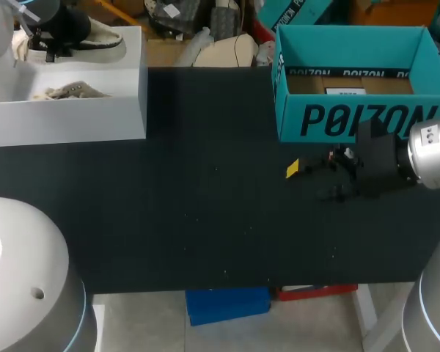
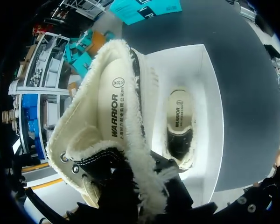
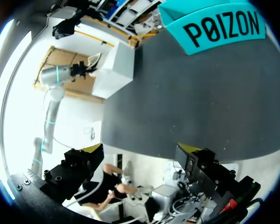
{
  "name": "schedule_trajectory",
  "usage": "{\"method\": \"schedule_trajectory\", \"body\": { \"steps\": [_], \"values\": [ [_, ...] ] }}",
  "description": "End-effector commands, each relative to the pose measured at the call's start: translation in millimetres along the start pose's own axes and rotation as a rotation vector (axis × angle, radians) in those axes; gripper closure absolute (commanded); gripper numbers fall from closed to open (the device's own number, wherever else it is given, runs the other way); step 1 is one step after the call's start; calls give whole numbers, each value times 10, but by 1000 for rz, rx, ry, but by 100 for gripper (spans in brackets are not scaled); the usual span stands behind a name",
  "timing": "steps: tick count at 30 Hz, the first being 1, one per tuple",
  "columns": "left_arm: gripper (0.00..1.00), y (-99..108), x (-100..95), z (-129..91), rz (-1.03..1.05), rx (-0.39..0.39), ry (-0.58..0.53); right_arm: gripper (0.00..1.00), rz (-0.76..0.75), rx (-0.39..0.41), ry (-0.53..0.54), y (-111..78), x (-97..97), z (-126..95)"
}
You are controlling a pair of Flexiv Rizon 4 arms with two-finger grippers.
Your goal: Take the shoe out of the shoebox, open the shoe tongue, remove and reinsert the insole, then place the shoe into the shoebox
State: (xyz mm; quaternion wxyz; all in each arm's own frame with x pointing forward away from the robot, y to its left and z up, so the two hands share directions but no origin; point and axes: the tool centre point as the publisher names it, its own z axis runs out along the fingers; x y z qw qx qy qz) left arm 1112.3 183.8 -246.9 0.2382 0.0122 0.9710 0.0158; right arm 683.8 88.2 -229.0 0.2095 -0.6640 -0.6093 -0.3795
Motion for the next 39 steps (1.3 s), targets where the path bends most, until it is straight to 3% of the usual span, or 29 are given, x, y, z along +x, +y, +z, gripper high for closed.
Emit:
{"method": "schedule_trajectory", "body": {
  "steps": [1, 25, 39],
  "values": [
    [100, 5, -199, 352, -6, -13, 15, 0, 1, 0, -2, 1, 7, 9],
    [100, 92, -190, 1402, -59, -69, 94, 0, 1, 0, -2, 1, 7, 9],
    [100, 156, -36, 1768, -84, -89, 148, 0, 1, 0, -2, 1, 7, 9]
  ]
}}
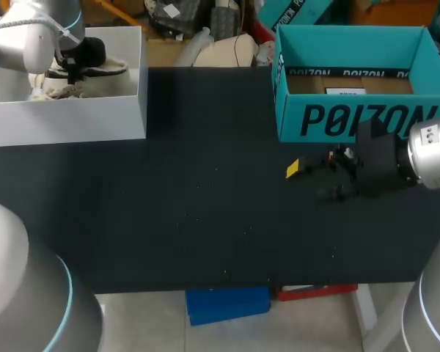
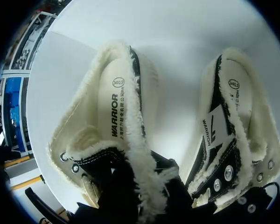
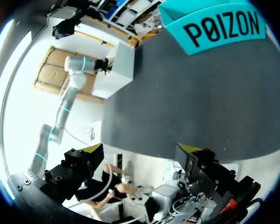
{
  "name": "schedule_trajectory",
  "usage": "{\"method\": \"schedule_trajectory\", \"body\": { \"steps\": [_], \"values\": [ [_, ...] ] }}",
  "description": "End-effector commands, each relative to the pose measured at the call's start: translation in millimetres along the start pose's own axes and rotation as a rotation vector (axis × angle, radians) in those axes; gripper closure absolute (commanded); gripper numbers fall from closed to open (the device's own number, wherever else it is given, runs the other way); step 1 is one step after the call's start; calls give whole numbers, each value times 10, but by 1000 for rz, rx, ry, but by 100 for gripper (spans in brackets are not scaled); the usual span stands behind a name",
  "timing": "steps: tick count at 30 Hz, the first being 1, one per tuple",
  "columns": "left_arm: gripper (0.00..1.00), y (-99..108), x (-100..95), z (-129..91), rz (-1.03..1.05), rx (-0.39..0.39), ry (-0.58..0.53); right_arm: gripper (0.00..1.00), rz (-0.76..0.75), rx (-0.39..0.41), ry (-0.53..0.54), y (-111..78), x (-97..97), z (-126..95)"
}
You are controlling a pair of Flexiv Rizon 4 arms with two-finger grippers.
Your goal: Take the shoe out of the shoebox, open the shoe tongue, remove and reinsert the insole, then place the shoe into the shoebox
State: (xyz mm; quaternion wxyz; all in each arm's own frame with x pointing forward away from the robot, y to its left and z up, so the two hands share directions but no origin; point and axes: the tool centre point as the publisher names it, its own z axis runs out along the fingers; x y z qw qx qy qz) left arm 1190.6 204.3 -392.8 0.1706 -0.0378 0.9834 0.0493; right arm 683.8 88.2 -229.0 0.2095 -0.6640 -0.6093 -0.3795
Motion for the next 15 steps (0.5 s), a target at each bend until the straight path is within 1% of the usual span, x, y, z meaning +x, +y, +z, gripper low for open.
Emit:
{"method": "schedule_trajectory", "body": {
  "steps": [1, 5, 8, 10, 11, 12, 13, 15],
  "values": [
    [100, -22, -21, 114, -4, -2, 9, 0, 1, 0, -2, 0, 7, 9],
    [100, -29, 41, 140, 0, -1, 21, 0, 1, 0, -2, 0, 7, 9],
    [100, -28, 49, 145, -7, -3, 27, 0, 1, 0, -2, 0, 7, 9],
    [88, -25, 44, 130, -9, -2, 29, 0, 1, 0, -2, 0, 7, 9],
    [71, -23, 40, 115, -10, -1, 36, 0, 1, 0, -2, 0, 7, 9],
    [59, -23, 36, 98, -10, 0, 37, 0, 1, 0, -2, 0, 7, 9],
    [51, -22, 34, 77, -9, 0, 35, 0, 1, 0, -2, 0, 7, 9],
    [14, -20, 27, 28, -6, 4, 46, 0, 1, 0, -2, 0, 7, 9]
  ]
}}
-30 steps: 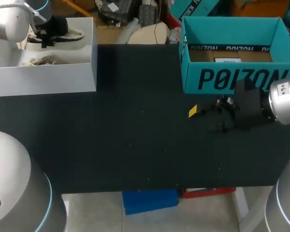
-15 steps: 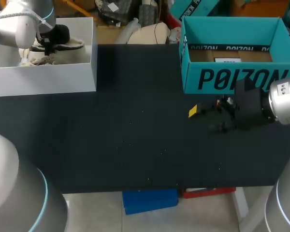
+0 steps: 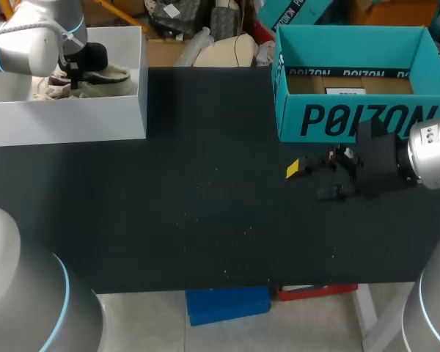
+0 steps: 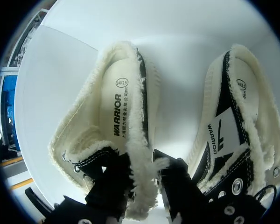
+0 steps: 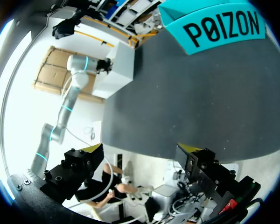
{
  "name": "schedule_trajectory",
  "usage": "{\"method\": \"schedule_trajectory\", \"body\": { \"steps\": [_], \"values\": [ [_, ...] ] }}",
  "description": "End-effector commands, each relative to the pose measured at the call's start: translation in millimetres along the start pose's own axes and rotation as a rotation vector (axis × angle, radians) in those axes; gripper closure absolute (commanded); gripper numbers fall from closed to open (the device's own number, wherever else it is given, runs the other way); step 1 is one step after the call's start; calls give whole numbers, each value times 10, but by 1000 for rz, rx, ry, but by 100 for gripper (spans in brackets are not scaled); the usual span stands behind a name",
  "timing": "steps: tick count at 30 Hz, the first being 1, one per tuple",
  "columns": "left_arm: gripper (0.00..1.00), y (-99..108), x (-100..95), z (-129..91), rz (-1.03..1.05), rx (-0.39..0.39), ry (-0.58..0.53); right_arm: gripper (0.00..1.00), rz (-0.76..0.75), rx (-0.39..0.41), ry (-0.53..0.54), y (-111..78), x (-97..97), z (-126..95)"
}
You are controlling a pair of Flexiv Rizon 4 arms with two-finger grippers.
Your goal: Take the shoe out of the shoebox, open the shoe tongue, remove and reinsert the insole, then place the shoe into the shoebox
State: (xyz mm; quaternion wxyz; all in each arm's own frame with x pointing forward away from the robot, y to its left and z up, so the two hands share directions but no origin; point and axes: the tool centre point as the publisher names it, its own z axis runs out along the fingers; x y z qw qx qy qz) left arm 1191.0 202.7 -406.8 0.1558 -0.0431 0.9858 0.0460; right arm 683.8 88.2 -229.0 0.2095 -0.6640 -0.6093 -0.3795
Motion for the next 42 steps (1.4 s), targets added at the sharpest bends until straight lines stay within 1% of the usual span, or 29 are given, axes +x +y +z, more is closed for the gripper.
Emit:
{"method": "schedule_trajectory", "body": {
  "steps": [1, 3, 5, 8, 11, 12, 13, 16, 18, 20, 23, 25, 27, 28, 31, 33, 37, 40, 42],
  "values": [
    [2, 9, -19, -130, 8, 2, 16, 0, 1, 0, -2, 0, 7, 9],
    [0, 6, -15, -230, 15, 23, 50, 0, 1, 0, -2, 0, 7, 9],
    [0, 3, -11, -331, 27, 26, 50, 0, 1, 0, -2, 0, 7, 9],
    [0, -7, -41, -564, 28, 37, 56, 0, 1, 0, -2, 0, 7, 9],
    [0, -16, -81, -870, 23, 31, 57, 0, 1, 0, -2, 0, 7, 9],
    [0, -17, -82, -932, 24, 28, 58, 0, 1, 0, -2, 0, 7, 9],
    [0, -22, -77, -1056, 15, 21, 69, 0, 1, 0, -2, 0, 7, 9],
    [0, -44, -21, -1354, -15, 10, 81, 0, 1, 0, -2, 0, 7, 9],
    [0, -58, 26, -1524, -42, 17, 115, 0, 1, 0, -2, 0, 7, 9],
    [0, -73, 105, -1752, -68, 42, 152, 0, 1, 0, -2, 0, 7, 9],
    [0, -89, 229, -2011, -109, 46, 193, 0, 1, 0, -2, 0, 7, 9],
    [0, -108, 300, -2177, -183, 52, 252, 0, 1, 0, -2, 0, 7, 9],
    [0, -131, 358, -2324, -263, 60, 287, 0, 1, 0, -2, 0, 7, 9],
    [0, -140, 383, -2385, -302, 49, 284, 0, 1, 0, -2, 0, 7, 9],
    [0, -197, 521, -2538, -412, 43, 316, 0, 1, 0, -2, 0, 7, 9],
    [0, -235, 614, -2627, -505, 58, 337, 0, 1, 0, -2, 0, 7, 9],
    [0, -316, 827, -2793, -683, 92, 335, 0, 1, 0, -2, 0, 7, 9],
    [0, -404, 1010, -2863, -762, 104, 377, 0, 1, 0, -2, 0, 7, 9],
    [0, -474, 1143, -2869, -807, 83, 387, 0, 1, 0, -2, 0, 7, 9]
  ]
}}
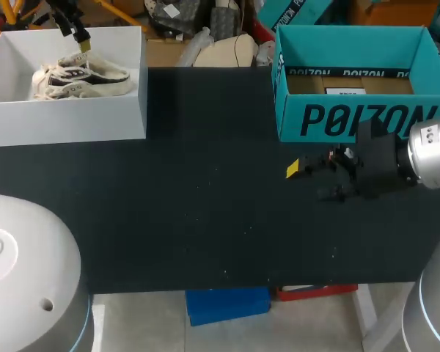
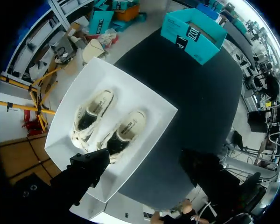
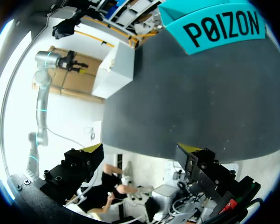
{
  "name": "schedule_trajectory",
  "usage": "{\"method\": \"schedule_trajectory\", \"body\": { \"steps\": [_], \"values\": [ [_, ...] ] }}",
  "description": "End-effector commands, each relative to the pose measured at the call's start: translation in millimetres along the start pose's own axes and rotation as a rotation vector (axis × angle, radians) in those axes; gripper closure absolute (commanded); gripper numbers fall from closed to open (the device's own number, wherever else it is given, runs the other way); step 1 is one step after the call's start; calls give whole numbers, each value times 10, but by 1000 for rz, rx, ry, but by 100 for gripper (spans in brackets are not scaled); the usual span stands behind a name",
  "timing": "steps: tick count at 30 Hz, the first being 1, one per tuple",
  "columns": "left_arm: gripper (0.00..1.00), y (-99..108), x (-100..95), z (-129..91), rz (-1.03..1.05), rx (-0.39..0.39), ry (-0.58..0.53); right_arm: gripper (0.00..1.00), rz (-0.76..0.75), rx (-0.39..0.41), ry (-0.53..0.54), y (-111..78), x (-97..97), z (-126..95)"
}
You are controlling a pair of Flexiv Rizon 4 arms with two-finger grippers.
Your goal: Take the shoe out of the shoebox, open the shoe tongue, remove and reinsert the insole, then place the shoe into the shoebox
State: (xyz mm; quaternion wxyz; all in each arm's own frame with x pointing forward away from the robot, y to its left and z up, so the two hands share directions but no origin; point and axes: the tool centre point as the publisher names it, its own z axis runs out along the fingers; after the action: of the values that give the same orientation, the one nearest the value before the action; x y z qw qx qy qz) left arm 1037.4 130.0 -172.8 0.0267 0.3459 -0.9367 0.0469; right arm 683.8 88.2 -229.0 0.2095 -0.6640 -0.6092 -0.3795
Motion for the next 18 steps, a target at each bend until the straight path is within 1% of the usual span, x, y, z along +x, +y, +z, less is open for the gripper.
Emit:
{"method": "schedule_trajectory", "body": {
  "steps": [1, 5, 8, 11, 15, 18],
  "values": [
    [0, 158, 427, 63, -175, 39, 12, 0, 1, 0, -2, 0, 7, 9],
    [0, 206, 650, 161, -225, 4, -13, 0, 1, 0, -2, 0, 7, 9],
    [0, 258, 756, 251, -247, -36, -27, 0, 1, 0, -2, 0, 7, 9],
    [0, 304, 801, 337, -273, -58, -33, 0, 1, 0, -2, 0, 7, 9],
    [0, 365, 853, 494, -267, -90, -8, 0, 1, 0, -2, 0, 7, 9],
    [0, 365, 853, 494, -267, -90, -8, 0, 1, 0, -2, 0, 7, 9]
  ]
}}
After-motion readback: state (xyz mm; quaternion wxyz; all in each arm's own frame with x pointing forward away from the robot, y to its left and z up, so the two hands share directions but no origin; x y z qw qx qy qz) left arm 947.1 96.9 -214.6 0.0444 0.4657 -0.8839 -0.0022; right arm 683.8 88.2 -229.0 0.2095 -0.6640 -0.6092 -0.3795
